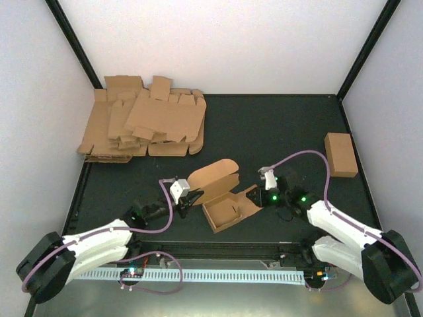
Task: Fold the paper box
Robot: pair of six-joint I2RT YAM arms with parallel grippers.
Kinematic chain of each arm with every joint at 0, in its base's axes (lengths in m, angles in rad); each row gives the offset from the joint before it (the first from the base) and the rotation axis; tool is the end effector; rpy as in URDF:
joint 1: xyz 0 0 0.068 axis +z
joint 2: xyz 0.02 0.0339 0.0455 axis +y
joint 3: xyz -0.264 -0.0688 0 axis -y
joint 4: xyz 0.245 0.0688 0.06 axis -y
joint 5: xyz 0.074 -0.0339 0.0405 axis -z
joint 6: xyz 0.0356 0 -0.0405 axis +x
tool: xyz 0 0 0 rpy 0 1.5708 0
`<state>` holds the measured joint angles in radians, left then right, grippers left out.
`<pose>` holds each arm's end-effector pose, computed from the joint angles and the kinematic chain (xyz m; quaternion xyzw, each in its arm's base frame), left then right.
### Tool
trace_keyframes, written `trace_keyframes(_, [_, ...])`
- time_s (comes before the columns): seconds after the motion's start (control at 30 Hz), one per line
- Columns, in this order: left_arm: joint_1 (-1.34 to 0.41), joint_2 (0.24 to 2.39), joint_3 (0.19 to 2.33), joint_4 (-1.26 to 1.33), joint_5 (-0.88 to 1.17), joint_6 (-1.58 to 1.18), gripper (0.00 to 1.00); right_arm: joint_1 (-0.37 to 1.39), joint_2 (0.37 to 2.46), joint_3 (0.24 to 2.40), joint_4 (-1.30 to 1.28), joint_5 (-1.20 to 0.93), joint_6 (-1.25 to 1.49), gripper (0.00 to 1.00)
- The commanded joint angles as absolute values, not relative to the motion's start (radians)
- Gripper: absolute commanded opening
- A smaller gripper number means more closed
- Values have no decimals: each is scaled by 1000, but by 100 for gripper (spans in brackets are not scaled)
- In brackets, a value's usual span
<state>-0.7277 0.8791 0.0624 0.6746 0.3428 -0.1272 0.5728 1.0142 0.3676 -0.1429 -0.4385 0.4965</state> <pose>0.1186 -0.1217 0.1641 0.3269 0.6781 -0.3849 0.5340 0.1490 0.1141 0.1625 -0.1172 0.8987 0.3624 0.2173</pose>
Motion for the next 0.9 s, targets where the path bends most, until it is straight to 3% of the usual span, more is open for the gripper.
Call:
trace_keyframes(0.0, [-729,844,81,629,337,-77,1,495,1007,433,-312,-257,466,34])
trace_keyframes(0.13, [-730,824,84,612,351,-65,2,451,1071,482,-365,-166,482,68])
trace_keyframes(0.2, [-729,812,80,611,350,-62,2,426,1117,492,-353,-199,470,76])
trace_keyframes(0.4, [-728,807,77,594,330,-65,2,336,1249,489,-298,-386,436,80])
trace_keyframes(0.5, [-728,812,74,598,329,-72,2,290,1289,464,-253,-492,440,73])
trace_keyframes(0.87, [-727,832,76,612,330,-74,2,267,1296,408,-154,-731,434,26])
